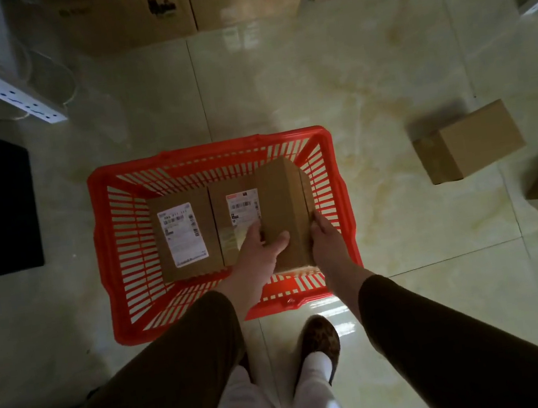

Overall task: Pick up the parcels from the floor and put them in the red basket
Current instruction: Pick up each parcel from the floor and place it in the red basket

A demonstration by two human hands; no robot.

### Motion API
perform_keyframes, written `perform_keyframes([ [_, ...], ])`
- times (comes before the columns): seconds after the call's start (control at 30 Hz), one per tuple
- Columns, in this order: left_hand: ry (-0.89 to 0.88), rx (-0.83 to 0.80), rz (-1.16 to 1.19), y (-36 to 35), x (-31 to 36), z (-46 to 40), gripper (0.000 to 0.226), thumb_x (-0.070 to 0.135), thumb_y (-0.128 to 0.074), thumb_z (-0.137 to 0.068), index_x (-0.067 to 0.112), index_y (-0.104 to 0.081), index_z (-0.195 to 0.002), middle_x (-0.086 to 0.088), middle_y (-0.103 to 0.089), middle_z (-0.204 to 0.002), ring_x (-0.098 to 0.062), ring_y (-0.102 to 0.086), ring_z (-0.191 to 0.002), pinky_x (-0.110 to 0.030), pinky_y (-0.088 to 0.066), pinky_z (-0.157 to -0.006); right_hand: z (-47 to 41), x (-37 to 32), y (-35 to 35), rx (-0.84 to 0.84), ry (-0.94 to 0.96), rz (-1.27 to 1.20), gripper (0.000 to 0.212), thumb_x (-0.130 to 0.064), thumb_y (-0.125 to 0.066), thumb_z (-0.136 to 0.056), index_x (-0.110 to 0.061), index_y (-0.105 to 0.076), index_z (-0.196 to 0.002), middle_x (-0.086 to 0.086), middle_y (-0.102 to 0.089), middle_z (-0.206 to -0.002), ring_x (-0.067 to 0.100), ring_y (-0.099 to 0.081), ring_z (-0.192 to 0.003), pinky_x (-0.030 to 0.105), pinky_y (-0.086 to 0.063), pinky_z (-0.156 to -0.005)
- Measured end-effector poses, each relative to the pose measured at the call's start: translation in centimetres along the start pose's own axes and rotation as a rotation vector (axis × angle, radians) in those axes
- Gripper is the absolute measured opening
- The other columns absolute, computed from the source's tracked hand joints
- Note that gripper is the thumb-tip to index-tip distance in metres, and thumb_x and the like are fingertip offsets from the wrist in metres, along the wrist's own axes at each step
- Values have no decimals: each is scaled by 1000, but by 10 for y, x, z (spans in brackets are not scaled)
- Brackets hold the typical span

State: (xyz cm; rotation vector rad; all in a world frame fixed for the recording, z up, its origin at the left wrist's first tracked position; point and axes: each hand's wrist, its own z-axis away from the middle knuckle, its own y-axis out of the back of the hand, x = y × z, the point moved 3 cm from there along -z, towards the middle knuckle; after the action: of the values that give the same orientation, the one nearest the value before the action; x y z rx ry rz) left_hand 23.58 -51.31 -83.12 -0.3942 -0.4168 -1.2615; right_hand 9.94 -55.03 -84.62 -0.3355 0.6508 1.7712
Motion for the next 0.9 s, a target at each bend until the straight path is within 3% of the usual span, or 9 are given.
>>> perform_keyframes([
  [0.1,-20,-9,-66,-4,-6,-16,49,21,-69,-93,31,-42,-133,1,-65,-126,-20,-61,-116,-46,-48,-105,-12,5,-3,-33,-33,-30,44,-43,-28,-108,-20,-60,-129,6,-69,-117,26,-67,-109,47,-55,-96],
  [0.2,-63,0,-138,-8,-10,-27,57,7,-68,-93,29,-38,-136,7,-62,-117,-19,-58,-118,-41,-48,-104,-22,11,-7,-8,-29,-12,45,-43,-30,-107,-18,-64,-120,6,-72,-110,25,-69,-103,45,-58,-91],
  [0.33,-80,16,-170,-14,-16,-40,59,3,-66,-92,31,-38,-136,1,-60,-130,-23,-56,-126,-46,-47,-108,-34,14,1,167,73,225,32,-28,-33,-109,-14,-61,-117,-3,-66,-97,13,-65,-84,25,-49,-65],
  [0.4,-91,16,-176,-19,-17,-45,58,1,-65,-92,28,-38,-135,0,-59,-132,-23,-56,-126,-45,-48,-107,-39,16,2,197,81,268,29,-29,-31,-110,-15,-56,-114,-3,-63,-91,10,-62,-77,23,-45,-59],
  [0.5,-107,19,-207,-25,-19,-56,56,-2,-64,-91,29,-39,-131,-1,-61,-131,-23,-58,-123,-44,-52,-103,-48,20,-2,163,101,308,32,-32,-30,-111,-16,-56,-118,-2,-65,-95,14,-65,-80,30,-56,-68],
  [0.6,-110,28,-249,-28,-22,-69,57,-4,-65,-89,33,-40,-125,-3,-62,-128,-23,-60,-119,-43,-55,-98,-57,24,-7,140,131,376,33,-23,-32,-110,-16,-58,-129,2,-69,-107,17,-69,-88,38,-62,-78],
  [0.73,-116,60,-302,-29,-31,-84,55,-4,-64,-89,39,-42,-115,-2,-65,-119,-23,-65,-111,-46,-57,-92,-62,29,-9,126,116,308,31,-23,-36,-109,-20,-56,-133,-3,-67,-114,14,-65,-94,29,-57,-78],
  [0.83,-142,81,-368,-30,-33,-89,52,-4,-62,-91,37,-41,-115,0,-66,-105,-21,-67,-99,-35,-58,-79,-66,30,-13,107,145,276,36,-30,-49,-104,-20,-51,-139,-6,-65,-115,14,-64,-97,24,-54,-76],
  [0.9,-160,94,-389,-30,-34,-92,51,-6,-59,-91,35,-40,-115,5,-61,-91,-18,-64,-89,-27,-49,-68,-70,33,-16,104,160,261,42,-36,-58,-100,-21,-52,-139,-7,-67,-112,14,-66,-96,22,-53,-74],
])
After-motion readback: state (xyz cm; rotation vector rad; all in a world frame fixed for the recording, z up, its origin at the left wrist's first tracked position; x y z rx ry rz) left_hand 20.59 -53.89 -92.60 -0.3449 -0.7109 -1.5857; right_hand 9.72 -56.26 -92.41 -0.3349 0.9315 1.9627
